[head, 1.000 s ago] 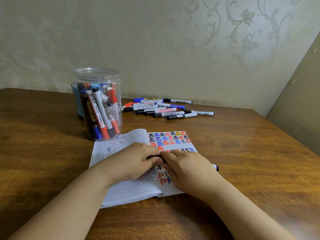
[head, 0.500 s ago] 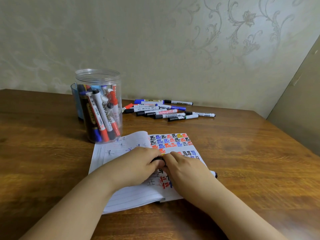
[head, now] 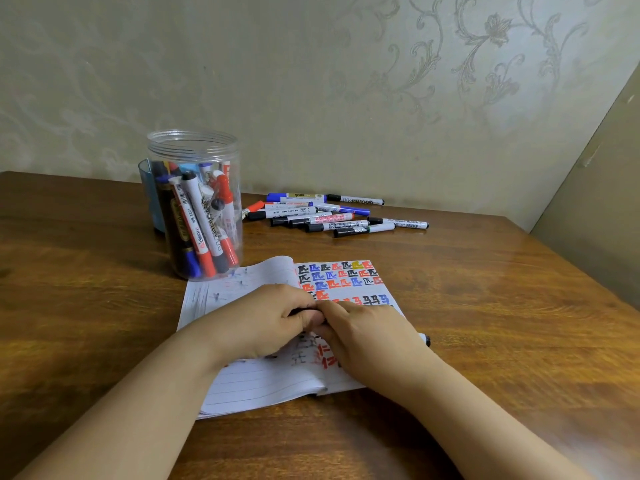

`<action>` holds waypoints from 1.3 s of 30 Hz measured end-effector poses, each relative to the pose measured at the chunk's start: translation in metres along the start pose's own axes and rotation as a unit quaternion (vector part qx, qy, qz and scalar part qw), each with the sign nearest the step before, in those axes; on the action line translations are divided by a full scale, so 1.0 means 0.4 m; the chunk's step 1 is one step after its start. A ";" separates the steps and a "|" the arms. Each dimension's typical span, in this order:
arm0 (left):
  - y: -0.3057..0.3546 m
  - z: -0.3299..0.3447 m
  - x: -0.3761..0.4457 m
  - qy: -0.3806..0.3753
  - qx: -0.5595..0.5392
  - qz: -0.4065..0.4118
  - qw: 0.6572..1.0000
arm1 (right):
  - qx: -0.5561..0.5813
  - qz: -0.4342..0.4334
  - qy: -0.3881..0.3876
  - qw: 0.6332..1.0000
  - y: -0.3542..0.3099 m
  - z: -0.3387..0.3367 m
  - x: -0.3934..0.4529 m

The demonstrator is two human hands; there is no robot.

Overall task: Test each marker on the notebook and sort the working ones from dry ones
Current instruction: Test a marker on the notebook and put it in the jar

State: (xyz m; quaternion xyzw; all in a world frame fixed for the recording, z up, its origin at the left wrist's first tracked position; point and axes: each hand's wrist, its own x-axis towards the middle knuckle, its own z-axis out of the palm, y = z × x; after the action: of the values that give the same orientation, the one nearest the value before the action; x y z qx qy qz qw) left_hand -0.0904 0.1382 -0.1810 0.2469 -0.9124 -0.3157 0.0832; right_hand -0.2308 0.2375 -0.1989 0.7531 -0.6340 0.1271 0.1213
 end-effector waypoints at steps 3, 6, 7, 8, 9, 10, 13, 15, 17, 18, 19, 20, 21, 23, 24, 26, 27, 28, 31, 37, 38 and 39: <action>0.007 0.004 0.004 0.011 0.025 -0.007 1.000 | 0.033 0.043 -0.036 0.998 -0.001 -0.020 0.000; 0.009 0.012 0.007 0.022 0.041 -0.005 0.999 | -0.024 0.046 -0.049 0.997 -0.007 -0.013 0.005; 0.008 0.012 0.006 0.022 0.040 -0.004 0.999 | -0.033 0.041 -0.048 0.997 -0.016 -0.009 0.006; 0.006 0.012 0.004 0.020 0.037 -0.004 0.999 | -0.049 0.031 -0.043 0.997 -0.020 0.000 0.006; 0.004 0.010 0.003 0.017 0.032 -0.003 0.999 | -0.055 0.027 -0.028 0.998 -0.022 0.008 0.005; 0.002 0.008 0.002 0.014 0.029 0.001 0.999 | -0.059 0.020 -0.016 0.998 -0.017 0.010 0.005; 0.002 0.004 -0.002 0.011 0.018 0.006 1.000 | -0.057 0.003 -0.004 0.998 0.005 0.015 0.003; 0.002 0.003 -0.002 0.015 0.021 0.000 1.000 | -0.046 0.007 -0.027 0.999 0.011 0.004 0.000; 0.004 0.004 -0.001 0.024 0.020 -0.007 1.000 | -0.025 0.022 -0.042 0.999 0.002 -0.011 0.008; 0.006 0.005 0.000 0.029 0.016 -0.011 0.999 | -0.011 0.039 -0.045 0.998 -0.004 -0.017 0.013; 0.008 0.005 0.000 0.034 0.014 -0.016 0.999 | -0.008 0.054 -0.053 0.997 -0.006 -0.020 0.015; 0.010 0.004 0.000 0.040 0.012 -0.021 0.999 | -0.001 0.077 -0.062 0.995 -0.011 -0.029 0.014; 0.011 0.002 0.000 0.047 0.011 -0.024 0.999 | 0.021 0.107 -0.063 0.992 -0.011 -0.040 0.007; 0.012 -0.005 0.000 0.067 0.010 -0.033 0.997 | 0.087 0.162 -0.059 0.981 0.001 -0.068 -0.010; 0.012 -0.009 -0.001 0.079 0.011 -0.038 0.996 | 0.122 0.191 -0.059 0.972 0.013 -0.083 -0.020; 0.011 -0.015 -0.002 0.105 0.007 -0.043 0.993 | 0.156 0.229 -0.065 0.959 0.036 -0.110 -0.029; 0.012 -0.017 -0.002 0.118 0.006 -0.041 0.992 | 0.163 0.232 -0.067 0.957 0.042 -0.125 -0.029; 0.014 -0.017 -0.001 0.129 0.006 -0.037 0.991 | 0.179 0.228 -0.065 0.955 0.045 -0.141 -0.028; 0.021 -0.016 -0.003 0.149 0.012 -0.024 0.989 | 0.300 0.227 -0.042 0.926 0.047 -0.169 -0.033; 0.028 0.012 -0.005 0.178 0.038 0.048 0.982 | 0.717 0.324 0.025 0.616 0.045 -0.117 -0.077; 0.028 0.018 -0.004 0.174 0.044 0.062 0.982 | 0.758 0.324 0.037 0.565 0.047 -0.109 -0.086; 0.027 0.024 -0.002 0.167 0.049 0.075 0.982 | 0.780 0.319 0.047 0.537 0.049 -0.103 -0.094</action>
State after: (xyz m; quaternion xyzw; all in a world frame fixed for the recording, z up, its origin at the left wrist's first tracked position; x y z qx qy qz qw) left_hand -0.0969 0.1513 -0.1817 0.2312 -0.9159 -0.2174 0.2459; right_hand -0.2581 0.2833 -0.1728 0.2907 -0.4758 0.6364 -0.5330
